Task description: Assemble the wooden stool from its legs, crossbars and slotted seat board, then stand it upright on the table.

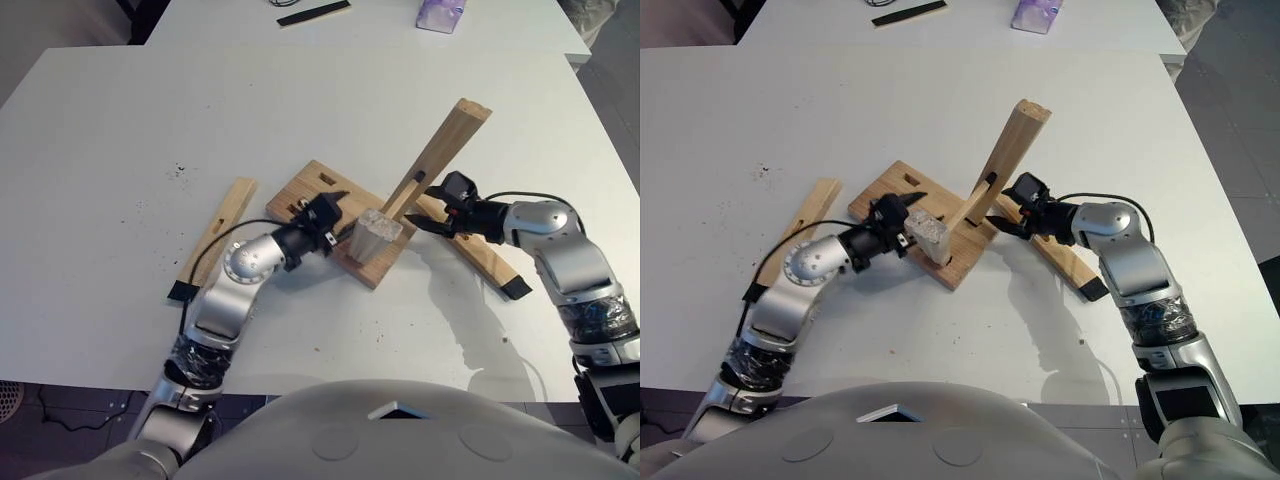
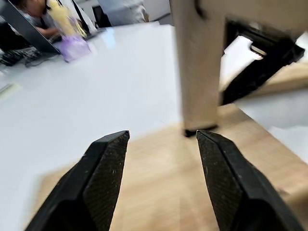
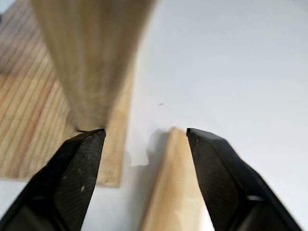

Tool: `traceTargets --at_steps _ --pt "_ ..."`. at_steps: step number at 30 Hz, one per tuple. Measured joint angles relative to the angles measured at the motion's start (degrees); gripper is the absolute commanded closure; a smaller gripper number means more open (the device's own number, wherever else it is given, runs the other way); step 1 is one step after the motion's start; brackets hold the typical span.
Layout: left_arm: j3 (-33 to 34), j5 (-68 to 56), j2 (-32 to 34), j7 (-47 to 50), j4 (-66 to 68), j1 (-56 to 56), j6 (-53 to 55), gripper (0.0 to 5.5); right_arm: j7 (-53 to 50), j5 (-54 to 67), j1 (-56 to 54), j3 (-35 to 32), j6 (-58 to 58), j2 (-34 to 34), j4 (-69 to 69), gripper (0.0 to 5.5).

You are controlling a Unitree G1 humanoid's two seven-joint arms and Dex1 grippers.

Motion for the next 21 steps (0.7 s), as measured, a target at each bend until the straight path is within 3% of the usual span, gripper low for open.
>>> traceTargets --at_steps 5,10,13,16,21 --pt "7.0 -0.2 6.3 -1.6 13.1 -13.3 -9.1 2.89 11.4 7.9 12.5 -4.2 0.9 -9.7 -13.2 2.39" --pt "1.9 5.7 6.3 -4.0 36.6 -21.2 -29.6 2.89 17.3 12.0 21.2 -1.8 1.9 -13.8 -22.2 2.39" --pt "-3.4 10.9 5.3 -4.6 48.6 -22.8 -40.9 2.89 15.6 11.1 20.9 3.0 2.8 -11.6 -23.0 2.39" --pt "-7.6 15.8 4.7 -2.0 60.9 -25.3 -54.1 2.89 9.6 7.6 17.1 9.1 4.6 -4.8 -20.5 2.39" --pt "-9.0 17.1 5.9 -0.7 70.9 -29.9 -61.8 2.89 5.9 7.2 14.5 10.1 5.5 -0.5 -17.0 2.39"
